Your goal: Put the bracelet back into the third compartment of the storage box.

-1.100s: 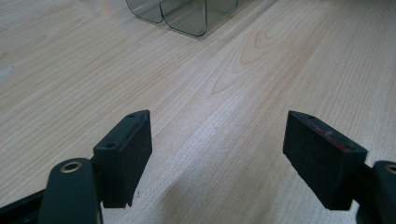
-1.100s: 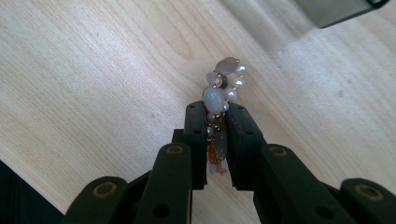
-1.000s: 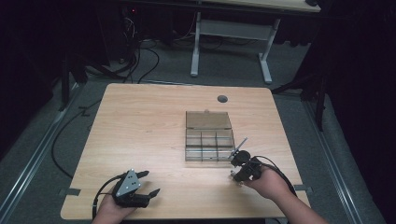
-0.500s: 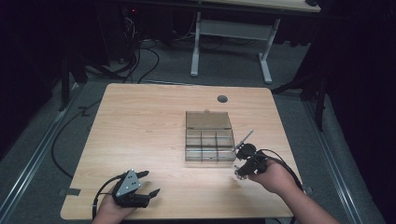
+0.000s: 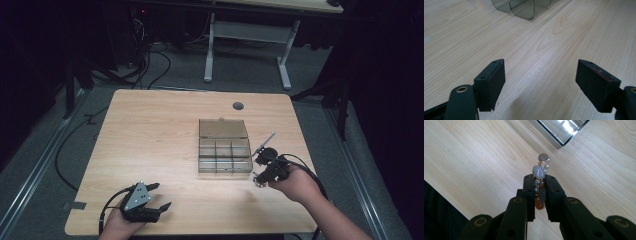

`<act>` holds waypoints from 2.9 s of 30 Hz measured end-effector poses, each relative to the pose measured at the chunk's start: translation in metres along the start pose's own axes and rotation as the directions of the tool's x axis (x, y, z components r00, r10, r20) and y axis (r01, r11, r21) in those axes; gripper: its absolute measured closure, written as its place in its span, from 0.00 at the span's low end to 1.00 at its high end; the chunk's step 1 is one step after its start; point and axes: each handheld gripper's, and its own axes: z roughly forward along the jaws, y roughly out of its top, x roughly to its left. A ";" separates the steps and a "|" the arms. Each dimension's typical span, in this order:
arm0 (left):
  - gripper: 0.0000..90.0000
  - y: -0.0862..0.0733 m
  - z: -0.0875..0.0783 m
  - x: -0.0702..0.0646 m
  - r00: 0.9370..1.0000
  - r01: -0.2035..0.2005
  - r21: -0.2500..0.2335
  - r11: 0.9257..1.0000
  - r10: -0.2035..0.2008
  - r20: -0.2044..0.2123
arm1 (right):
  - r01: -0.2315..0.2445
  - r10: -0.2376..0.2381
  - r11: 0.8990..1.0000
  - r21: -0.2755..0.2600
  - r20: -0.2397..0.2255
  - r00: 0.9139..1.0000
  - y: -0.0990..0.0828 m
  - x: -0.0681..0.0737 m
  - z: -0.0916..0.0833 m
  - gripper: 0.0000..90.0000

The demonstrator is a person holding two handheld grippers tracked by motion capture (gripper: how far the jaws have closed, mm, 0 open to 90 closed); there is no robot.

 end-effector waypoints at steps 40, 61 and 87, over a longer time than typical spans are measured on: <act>0.27 0.000 -0.001 0.000 1.000 0.001 -0.009 1.000 -0.001 0.002 | 0.008 -0.008 1.000 0.004 0.033 0.999 0.057 -0.007 -0.013 0.89; 0.27 -0.001 -0.001 0.001 1.000 0.001 -0.012 1.000 -0.001 0.006 | 0.011 -0.011 1.000 -0.016 0.052 0.999 0.103 -0.027 -0.004 0.89; 0.27 -0.001 -0.001 0.001 1.000 0.000 -0.014 1.000 0.000 0.012 | -0.047 0.047 0.999 0.023 0.038 0.998 0.130 -0.053 0.039 0.89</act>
